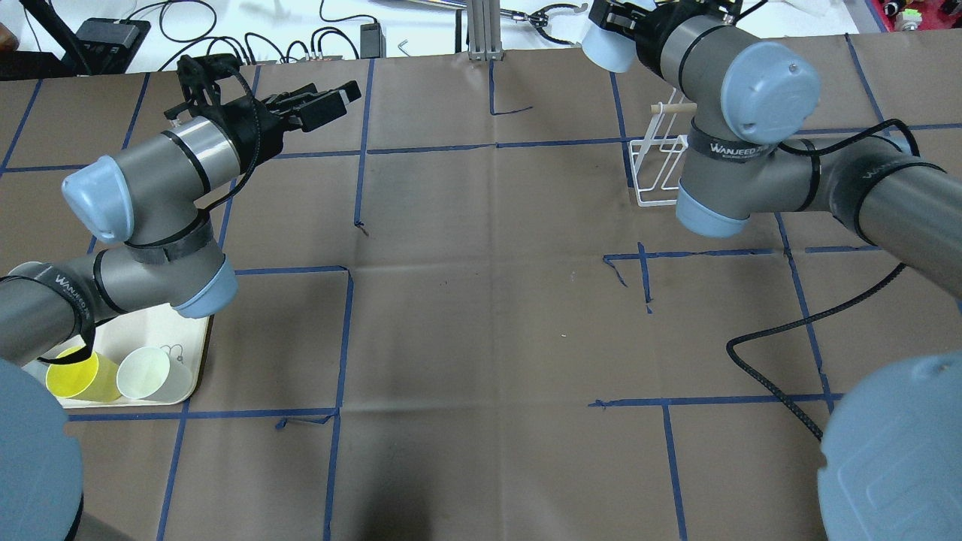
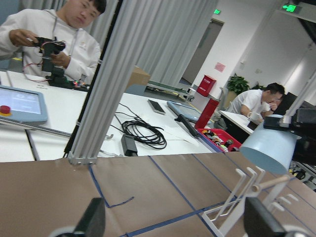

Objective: Transfer IKEA cup to right arm and place on rack

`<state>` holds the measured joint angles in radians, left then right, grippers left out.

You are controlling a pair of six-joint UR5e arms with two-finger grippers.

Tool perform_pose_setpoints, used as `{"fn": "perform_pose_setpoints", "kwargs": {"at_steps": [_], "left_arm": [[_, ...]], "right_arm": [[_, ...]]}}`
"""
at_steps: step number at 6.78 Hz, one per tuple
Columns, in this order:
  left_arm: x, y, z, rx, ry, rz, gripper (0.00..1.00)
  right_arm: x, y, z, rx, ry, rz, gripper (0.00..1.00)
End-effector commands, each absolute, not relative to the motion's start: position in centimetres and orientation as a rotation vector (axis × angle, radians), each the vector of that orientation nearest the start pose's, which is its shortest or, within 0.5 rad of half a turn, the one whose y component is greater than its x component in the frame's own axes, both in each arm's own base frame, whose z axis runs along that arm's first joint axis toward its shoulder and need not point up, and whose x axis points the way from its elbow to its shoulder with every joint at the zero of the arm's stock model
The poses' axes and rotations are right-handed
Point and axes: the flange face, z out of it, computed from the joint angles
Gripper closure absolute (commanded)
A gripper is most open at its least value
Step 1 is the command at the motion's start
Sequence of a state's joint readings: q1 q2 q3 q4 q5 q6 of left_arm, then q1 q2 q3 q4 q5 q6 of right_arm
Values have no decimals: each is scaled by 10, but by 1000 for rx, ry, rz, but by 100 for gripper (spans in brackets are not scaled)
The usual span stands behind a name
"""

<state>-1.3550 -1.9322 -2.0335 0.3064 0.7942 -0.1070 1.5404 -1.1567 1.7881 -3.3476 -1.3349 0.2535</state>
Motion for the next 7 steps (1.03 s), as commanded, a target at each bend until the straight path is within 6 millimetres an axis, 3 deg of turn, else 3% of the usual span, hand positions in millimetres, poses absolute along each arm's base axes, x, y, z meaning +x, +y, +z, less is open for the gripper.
{"fn": "perform_pose_setpoints", "kwargs": {"at_steps": [1, 3, 4, 5, 7], "left_arm": [[-108, -580, 329, -9, -2440, 1165, 1], [-149, -597, 358, 56, -2744, 884, 1], [-171, -596, 376, 46, -2885, 713, 0], [-178, -590, 402, 43, -2950, 510, 0], [-163, -559, 442, 35, -3113, 126, 0]], "right_arm": [[88, -659, 351, -42, 2515, -1622, 71], [62, -667, 336, -16, 2550, -1610, 71], [59, -667, 327, -27, 2566, -1593, 71], [57, -670, 316, -45, 2583, -1581, 71], [56, -662, 293, -28, 2612, -1531, 70]]}}
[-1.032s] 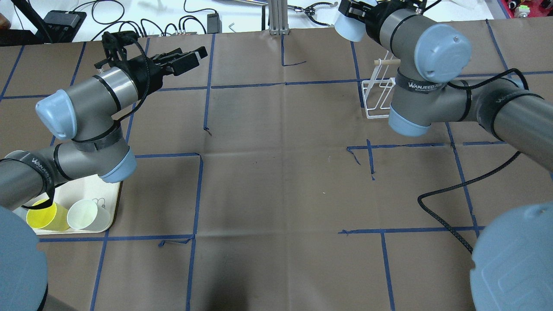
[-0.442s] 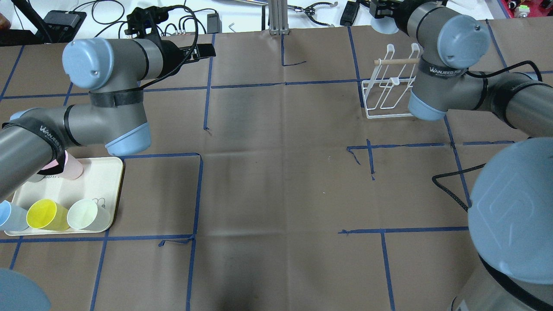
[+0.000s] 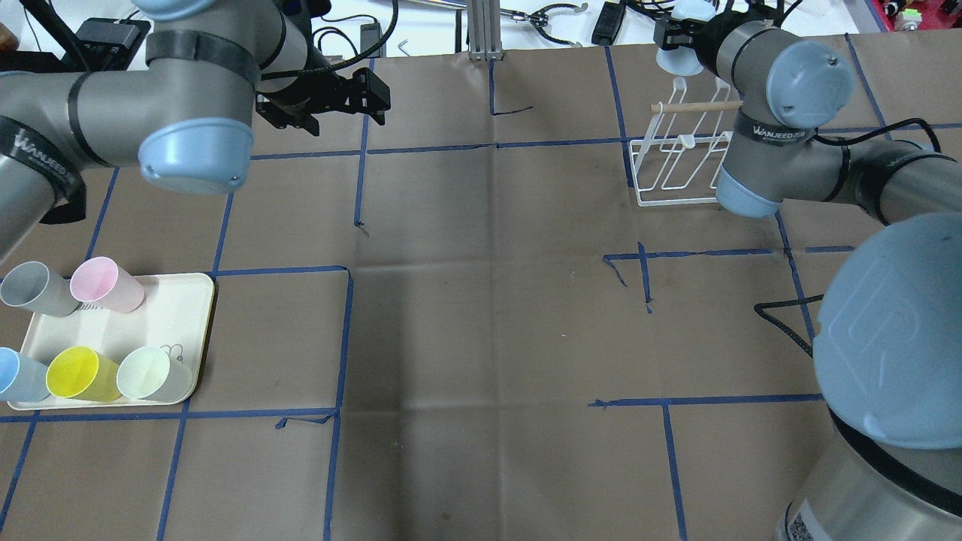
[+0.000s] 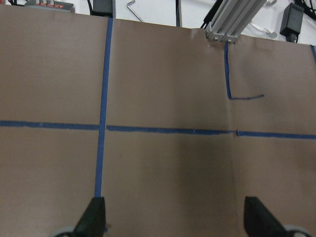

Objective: Transfer IKEA cup to right arm and place on rack

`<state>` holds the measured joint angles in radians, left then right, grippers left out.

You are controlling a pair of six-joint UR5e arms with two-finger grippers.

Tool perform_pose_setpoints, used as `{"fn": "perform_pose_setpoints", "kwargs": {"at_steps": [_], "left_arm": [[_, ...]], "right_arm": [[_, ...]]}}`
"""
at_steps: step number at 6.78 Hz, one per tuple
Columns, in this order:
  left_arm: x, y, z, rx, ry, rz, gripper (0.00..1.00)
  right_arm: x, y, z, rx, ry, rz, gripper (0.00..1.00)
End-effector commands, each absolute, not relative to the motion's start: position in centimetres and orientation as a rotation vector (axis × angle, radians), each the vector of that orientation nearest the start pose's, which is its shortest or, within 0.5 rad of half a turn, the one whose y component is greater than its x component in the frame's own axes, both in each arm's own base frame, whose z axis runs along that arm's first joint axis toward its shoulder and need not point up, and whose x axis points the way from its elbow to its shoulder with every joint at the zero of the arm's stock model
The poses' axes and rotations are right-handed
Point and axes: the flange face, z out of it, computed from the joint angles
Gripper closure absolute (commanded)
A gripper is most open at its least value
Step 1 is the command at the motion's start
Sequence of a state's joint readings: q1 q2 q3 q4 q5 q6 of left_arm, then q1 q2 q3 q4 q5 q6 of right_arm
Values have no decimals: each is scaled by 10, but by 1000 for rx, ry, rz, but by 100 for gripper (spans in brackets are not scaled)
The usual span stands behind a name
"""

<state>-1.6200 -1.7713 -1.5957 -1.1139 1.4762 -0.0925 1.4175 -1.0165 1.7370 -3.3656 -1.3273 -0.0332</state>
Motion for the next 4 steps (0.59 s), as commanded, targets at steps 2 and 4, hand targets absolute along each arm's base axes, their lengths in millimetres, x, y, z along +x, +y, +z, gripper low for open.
{"fn": "perform_pose_setpoints", "kwargs": {"at_steps": [2, 4], "left_arm": [[-131, -529, 466, 112, 3098, -81, 0], [-117, -515, 457, 95, 3117, -39, 0]], "right_arm": [[57, -654, 279, -18, 2632, -1488, 47], [56, -654, 279, 7, 2634, -1476, 0]]}}
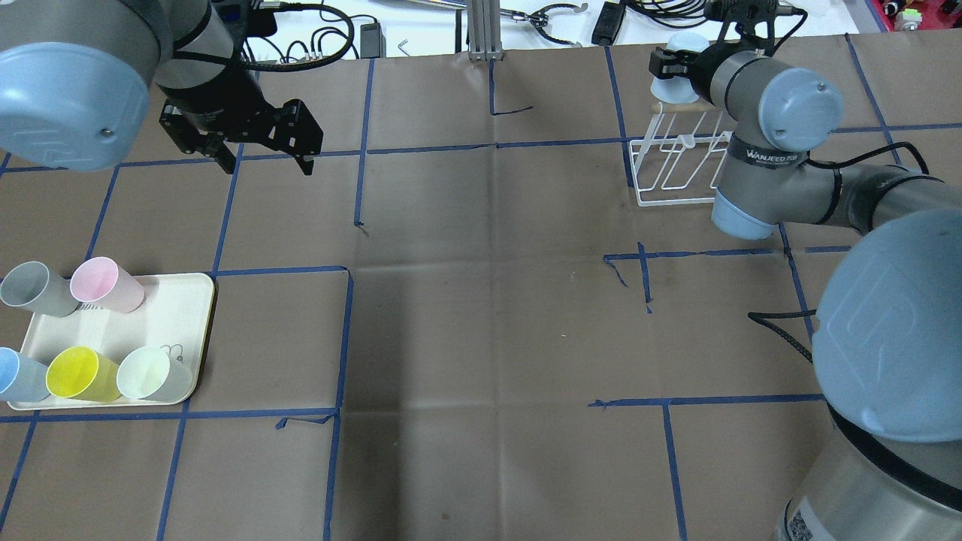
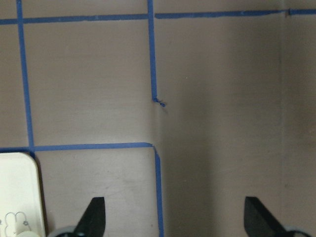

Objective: Transfer IKEA cup to right arm and place on rack

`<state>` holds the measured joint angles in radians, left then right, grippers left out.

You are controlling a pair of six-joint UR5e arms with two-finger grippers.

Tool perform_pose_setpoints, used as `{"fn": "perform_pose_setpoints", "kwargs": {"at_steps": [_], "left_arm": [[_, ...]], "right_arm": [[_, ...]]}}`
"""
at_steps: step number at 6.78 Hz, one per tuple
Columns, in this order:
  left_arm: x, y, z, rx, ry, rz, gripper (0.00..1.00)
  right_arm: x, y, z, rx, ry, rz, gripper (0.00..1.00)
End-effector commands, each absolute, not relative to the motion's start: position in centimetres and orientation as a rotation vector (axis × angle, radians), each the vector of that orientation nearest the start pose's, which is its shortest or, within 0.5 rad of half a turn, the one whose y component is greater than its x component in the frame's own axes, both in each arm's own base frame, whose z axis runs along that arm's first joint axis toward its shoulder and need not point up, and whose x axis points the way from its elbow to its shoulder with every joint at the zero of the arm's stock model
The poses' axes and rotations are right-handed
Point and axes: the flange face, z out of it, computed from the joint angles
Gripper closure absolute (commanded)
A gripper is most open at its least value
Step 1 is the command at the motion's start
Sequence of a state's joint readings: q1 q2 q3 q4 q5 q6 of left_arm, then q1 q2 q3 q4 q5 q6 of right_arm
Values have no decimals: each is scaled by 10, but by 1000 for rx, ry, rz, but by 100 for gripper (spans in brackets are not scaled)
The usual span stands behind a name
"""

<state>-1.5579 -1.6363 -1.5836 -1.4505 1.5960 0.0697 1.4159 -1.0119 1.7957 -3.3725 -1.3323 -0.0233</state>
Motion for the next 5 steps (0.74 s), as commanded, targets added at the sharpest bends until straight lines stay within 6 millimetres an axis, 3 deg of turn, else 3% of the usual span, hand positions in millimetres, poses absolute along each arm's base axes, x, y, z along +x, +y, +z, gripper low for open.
{"fn": "perform_pose_setpoints", "kwargs": {"at_steps": [1, 4, 5], "left_arm": [[-116, -510, 461, 117, 3121, -56, 0], [-123, -506, 467, 125, 3160, -90, 0], [-115, -504, 462, 129, 3157, -56, 0]], "right_arm": [[57, -654, 280, 6, 2632, -1478, 0], [57, -654, 285, 4, 2629, -1489, 0], [60, -654, 294, -3, 2616, -1509, 0]]}}
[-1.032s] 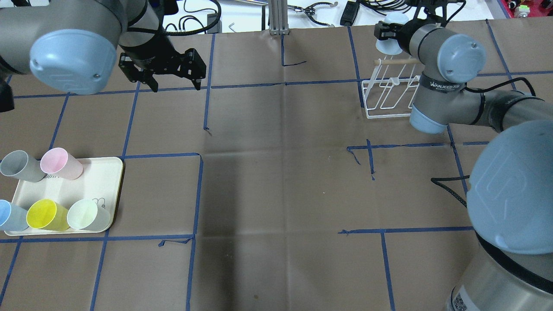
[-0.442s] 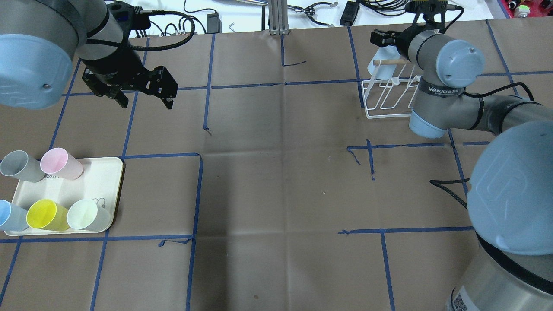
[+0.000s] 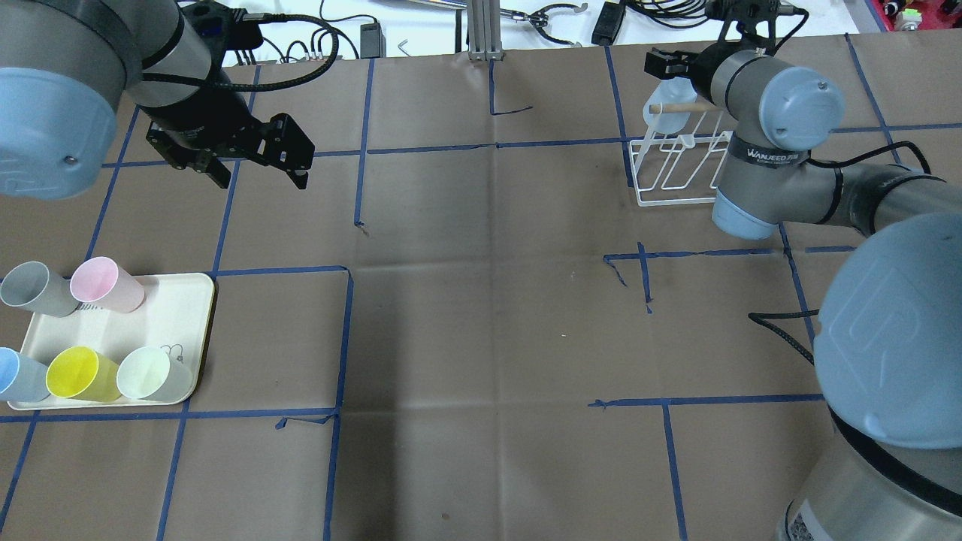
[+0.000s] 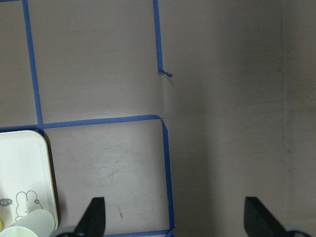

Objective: Transfer IKEA cup to right arm and place on rack

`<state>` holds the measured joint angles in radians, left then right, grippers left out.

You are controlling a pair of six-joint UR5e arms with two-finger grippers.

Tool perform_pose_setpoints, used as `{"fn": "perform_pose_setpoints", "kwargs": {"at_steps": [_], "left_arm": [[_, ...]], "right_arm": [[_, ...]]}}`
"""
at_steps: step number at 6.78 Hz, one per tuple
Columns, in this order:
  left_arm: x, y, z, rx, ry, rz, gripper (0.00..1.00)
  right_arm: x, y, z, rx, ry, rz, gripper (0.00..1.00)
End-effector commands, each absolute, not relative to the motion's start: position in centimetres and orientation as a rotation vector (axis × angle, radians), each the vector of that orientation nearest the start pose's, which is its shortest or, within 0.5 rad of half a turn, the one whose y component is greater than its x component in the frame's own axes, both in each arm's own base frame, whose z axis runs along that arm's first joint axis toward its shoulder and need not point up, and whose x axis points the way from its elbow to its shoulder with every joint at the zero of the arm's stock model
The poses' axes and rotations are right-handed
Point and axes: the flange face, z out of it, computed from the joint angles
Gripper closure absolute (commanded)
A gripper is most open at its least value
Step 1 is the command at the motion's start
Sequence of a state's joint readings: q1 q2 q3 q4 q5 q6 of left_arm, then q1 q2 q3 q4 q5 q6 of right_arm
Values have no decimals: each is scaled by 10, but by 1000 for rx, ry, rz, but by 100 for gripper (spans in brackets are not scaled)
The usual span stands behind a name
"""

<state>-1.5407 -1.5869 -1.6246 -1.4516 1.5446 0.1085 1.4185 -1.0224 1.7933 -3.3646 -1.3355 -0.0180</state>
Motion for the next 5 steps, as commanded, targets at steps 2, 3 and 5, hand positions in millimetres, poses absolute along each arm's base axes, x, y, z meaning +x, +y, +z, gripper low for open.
{"fn": "perform_pose_setpoints", "kwargs": {"at_steps": [2, 3, 5], "left_arm": [[-47, -477, 443, 73, 3164, 2, 1], [-9, -452, 429, 72, 3166, 33, 1], [55, -417, 406, 72, 3185, 67, 1]], "right_arm": [[70, -640, 353, -41, 2556, -1614, 0], [87, -629, 372, -79, 2525, -1630, 0], [129, -604, 397, 85, 2401, -1549, 0]]}}
